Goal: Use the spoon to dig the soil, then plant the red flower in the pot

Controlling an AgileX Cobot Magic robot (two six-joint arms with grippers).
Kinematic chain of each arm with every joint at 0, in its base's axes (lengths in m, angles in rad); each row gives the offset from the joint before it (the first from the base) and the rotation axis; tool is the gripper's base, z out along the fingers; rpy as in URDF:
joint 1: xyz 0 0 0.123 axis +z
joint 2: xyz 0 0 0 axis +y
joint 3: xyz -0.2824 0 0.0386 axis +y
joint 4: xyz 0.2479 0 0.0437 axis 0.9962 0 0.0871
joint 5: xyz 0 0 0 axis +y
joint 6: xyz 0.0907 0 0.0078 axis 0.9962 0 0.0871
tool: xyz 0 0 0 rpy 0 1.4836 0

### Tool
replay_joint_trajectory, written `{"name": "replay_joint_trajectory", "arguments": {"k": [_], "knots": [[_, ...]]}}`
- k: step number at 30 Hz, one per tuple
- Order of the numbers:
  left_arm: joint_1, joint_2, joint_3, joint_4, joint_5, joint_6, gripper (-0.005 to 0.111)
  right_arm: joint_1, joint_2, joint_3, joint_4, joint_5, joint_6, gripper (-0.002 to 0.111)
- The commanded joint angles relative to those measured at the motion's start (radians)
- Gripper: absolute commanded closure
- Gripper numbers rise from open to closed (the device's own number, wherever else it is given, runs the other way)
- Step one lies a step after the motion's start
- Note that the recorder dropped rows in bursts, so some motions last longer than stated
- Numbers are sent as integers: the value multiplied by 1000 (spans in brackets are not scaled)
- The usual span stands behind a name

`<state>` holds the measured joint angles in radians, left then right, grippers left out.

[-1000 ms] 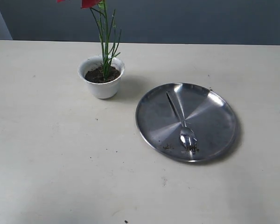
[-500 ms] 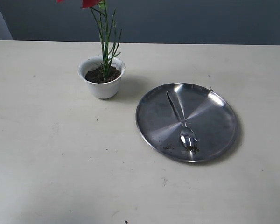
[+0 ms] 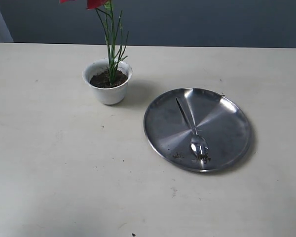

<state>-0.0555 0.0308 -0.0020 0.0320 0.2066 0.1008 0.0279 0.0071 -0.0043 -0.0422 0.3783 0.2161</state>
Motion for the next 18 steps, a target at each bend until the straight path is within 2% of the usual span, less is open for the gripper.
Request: {"name": "replay_joint_trajectory", "arguments": {"k": [1, 18], "knots": [[3, -7, 2, -1, -4, -2, 106, -7, -7, 4, 0, -13, -21, 109], [3, -7, 2, -1, -4, -2, 106, -7, -7, 4, 3, -15, -155, 109]]}}
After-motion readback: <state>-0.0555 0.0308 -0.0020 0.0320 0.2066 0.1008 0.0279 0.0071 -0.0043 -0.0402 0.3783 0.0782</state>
